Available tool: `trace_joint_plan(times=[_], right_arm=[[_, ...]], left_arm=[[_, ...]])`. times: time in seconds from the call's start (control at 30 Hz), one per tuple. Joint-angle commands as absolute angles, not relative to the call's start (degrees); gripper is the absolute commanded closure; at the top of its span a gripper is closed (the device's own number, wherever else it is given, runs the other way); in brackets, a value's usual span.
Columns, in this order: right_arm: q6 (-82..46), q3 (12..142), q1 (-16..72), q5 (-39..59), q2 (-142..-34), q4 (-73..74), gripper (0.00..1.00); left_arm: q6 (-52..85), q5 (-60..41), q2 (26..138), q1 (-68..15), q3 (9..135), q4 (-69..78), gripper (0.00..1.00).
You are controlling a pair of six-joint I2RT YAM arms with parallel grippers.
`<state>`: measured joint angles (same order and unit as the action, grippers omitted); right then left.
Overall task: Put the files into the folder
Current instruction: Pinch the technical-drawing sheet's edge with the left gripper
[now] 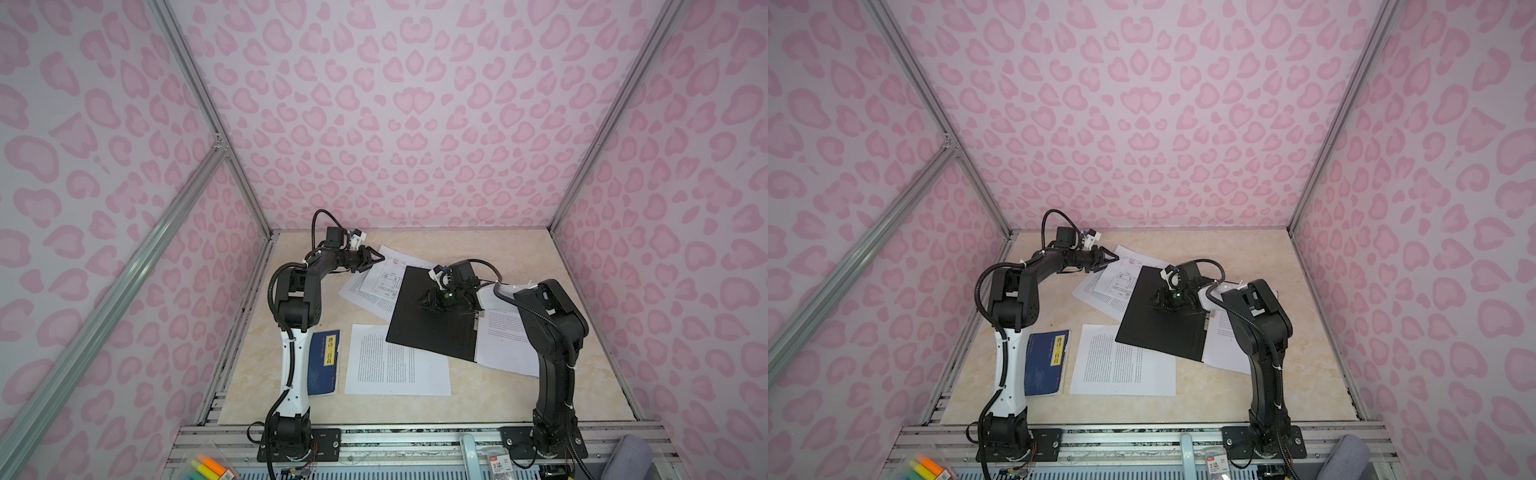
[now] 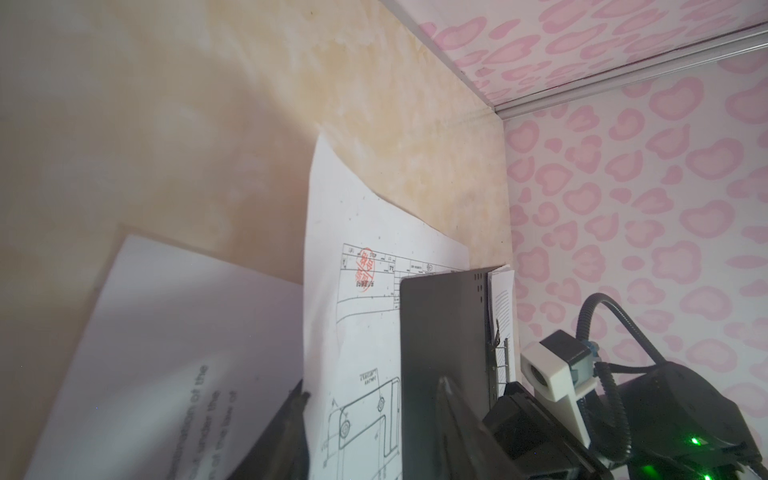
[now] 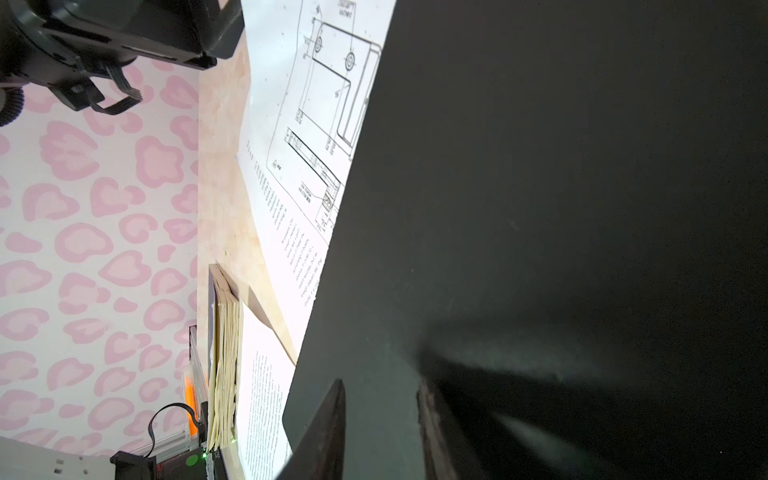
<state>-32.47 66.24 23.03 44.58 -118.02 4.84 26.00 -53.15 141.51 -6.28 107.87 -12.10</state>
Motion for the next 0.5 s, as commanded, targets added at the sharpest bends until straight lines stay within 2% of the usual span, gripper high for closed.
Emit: trace_joint_plan(times=[0.0,0.1,0.2,0.3,0.33,0.37,0.43,0.47], right_arm=[[-32.9,65.5,22.9,43.7,-118.3,4.2,0.67],[-33.7,64.4,22.6,43.4,-117.4,5.7,0.68],[-34.6,62.9,21.7,42.7,-114.9,7.8,0.65],[-35.1,61.5,20.7,41.3,-111.4,9.3,0.54],[-35.4,60.9,20.3,40.6,-109.9,10.2,0.45],[-35.7,60.4,19.9,40.4,-108.4,11.3,0.29],[-36.4,60.3,19.1,39.6,-106.0,11.9,0.03],[-37.8,59.7,18.7,39.6,-104.9,13.7,0.02]], left_arm=[[26.3,-52.6,142.3,-6.2,108.5,-12.6,0.63],[26.4,-51.1,142.8,-6.2,109.5,-14.4,0.79],[28.2,-49.5,143.0,-6.1,110.3,-15.7,0.95],[31.6,-49.1,141.2,-6.1,110.6,-15.9,0.96],[32.5,-48.7,139.7,-6.1,110.3,-15.6,0.96],[33.1,-47.6,137.2,-6.0,109.5,-15.3,0.96],[34.0,-44.9,133.1,-6.0,108.2,-14.8,0.96],[34.6,-43.3,130.9,-5.9,108.0,-14.8,0.96]])
